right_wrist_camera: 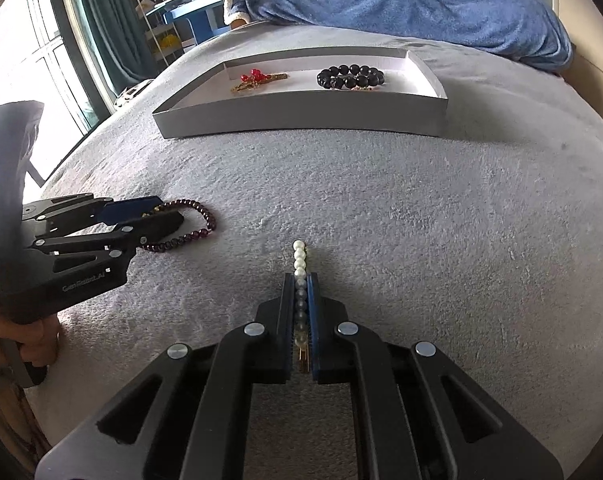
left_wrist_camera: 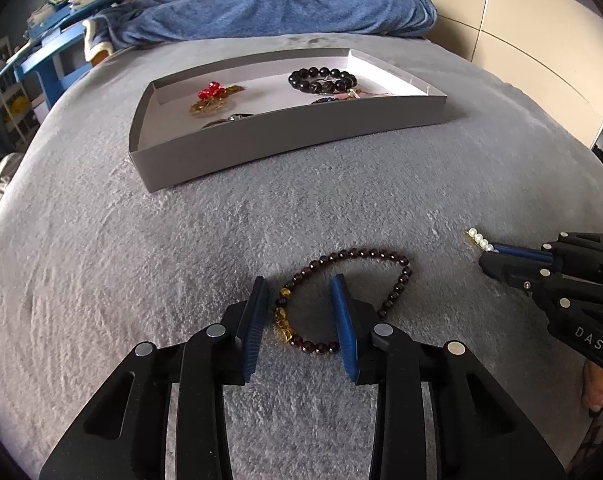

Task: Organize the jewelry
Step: 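Grasp the dark red bead bracelet with the left tool while the right tool grasps the pearl hair pin, then carry the bracelet and pearl pin into the tray, open both tools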

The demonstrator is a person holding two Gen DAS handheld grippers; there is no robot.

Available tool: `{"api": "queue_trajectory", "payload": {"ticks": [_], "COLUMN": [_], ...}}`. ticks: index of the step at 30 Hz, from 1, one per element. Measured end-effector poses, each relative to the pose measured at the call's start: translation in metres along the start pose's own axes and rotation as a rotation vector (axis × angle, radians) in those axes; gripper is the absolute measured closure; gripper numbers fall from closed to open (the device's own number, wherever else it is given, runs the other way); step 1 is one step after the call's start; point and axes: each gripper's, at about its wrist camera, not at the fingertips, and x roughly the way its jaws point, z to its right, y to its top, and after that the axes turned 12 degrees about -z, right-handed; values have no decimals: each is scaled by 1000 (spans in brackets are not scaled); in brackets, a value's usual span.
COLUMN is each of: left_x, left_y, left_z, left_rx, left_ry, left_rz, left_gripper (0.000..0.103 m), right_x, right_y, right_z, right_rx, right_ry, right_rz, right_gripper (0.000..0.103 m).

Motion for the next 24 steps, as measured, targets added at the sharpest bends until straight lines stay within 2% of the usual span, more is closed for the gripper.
{"api": "queue_trajectory", "payload": {"ticks": [3,4,5,19,24], "left_x": [-3,-4,-7,-45,-57], "left_y": [-1,-1,-1,11,20], "left_z": [4,5,6,7,2], "left_rx": [18,23,25,10,-8], "left_ry": [9,3,-12,-152,-178], "left_rz": [9,13,20,138,170], "left_gripper": [86,94,96,97,97], "right_x": [0,-1,-2,-34,-44], "right_y": [0,0,1,17,28], "right_z": [-1,-1,0,23,24], "right_rx": [-2,-2,-1,125,122], "right_ry": [-3,-1,2,89,82], "right_rz": [2,4,7,92,108], "right_gripper": [97,97,97,97,97]}}
